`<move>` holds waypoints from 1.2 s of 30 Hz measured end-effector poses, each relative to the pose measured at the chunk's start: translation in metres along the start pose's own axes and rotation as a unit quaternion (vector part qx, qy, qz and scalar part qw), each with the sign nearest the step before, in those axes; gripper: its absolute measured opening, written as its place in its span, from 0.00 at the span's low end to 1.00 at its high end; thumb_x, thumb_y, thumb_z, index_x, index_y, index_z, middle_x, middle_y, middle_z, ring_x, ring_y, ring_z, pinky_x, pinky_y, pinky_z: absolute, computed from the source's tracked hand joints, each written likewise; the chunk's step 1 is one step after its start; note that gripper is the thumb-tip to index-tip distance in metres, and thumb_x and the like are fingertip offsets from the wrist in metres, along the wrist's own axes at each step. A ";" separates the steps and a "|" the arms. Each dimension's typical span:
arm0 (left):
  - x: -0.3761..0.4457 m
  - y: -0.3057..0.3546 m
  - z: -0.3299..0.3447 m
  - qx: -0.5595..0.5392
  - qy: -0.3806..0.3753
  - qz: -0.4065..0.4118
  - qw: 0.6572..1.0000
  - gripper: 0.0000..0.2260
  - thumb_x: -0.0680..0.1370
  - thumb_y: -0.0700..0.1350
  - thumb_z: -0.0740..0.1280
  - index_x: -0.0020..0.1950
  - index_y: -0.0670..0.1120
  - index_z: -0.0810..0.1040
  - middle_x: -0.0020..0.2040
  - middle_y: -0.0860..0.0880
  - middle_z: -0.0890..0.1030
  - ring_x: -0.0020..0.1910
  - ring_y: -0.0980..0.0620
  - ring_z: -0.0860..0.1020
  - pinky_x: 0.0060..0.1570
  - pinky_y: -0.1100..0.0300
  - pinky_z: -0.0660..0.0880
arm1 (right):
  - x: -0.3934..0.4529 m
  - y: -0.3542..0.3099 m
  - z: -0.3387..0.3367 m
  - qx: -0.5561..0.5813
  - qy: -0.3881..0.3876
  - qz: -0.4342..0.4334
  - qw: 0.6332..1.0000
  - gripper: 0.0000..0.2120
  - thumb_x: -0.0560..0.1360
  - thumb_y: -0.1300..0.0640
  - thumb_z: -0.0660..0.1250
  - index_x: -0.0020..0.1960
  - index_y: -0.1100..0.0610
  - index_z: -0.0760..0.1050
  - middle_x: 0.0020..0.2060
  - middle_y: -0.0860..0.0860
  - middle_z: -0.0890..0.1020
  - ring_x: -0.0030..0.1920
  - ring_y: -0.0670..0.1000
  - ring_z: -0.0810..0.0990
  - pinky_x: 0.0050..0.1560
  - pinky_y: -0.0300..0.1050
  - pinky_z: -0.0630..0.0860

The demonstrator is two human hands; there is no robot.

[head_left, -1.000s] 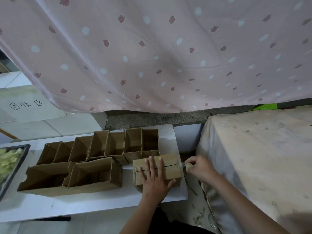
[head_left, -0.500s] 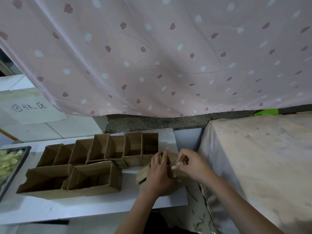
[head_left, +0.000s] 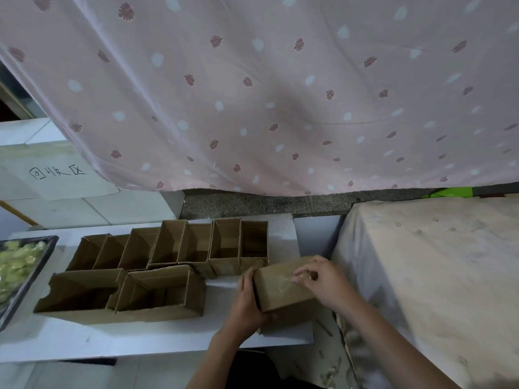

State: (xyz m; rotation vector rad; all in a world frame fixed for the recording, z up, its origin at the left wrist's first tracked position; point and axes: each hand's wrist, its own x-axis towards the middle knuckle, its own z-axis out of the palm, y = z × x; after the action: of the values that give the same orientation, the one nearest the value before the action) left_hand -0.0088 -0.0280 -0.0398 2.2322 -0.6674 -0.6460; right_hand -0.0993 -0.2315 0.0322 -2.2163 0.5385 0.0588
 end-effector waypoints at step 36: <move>0.004 0.027 0.047 0.342 0.029 0.049 0.938 0.41 0.80 0.69 0.41 0.79 0.39 0.34 0.78 0.41 0.31 0.78 0.42 0.30 0.75 0.48 0.34 | -0.003 -0.011 0.021 -0.022 -0.080 0.065 0.994 0.08 0.75 0.50 0.73 0.53 0.44 0.79 0.54 0.41 0.80 0.54 0.43 0.80 0.54 0.40 0.79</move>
State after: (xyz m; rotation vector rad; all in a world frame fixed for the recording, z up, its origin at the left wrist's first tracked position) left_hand -0.0417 -0.0700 -0.0504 2.8083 -1.0910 -0.3155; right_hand -0.0952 -0.2083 0.0270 -2.1943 0.5954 0.3168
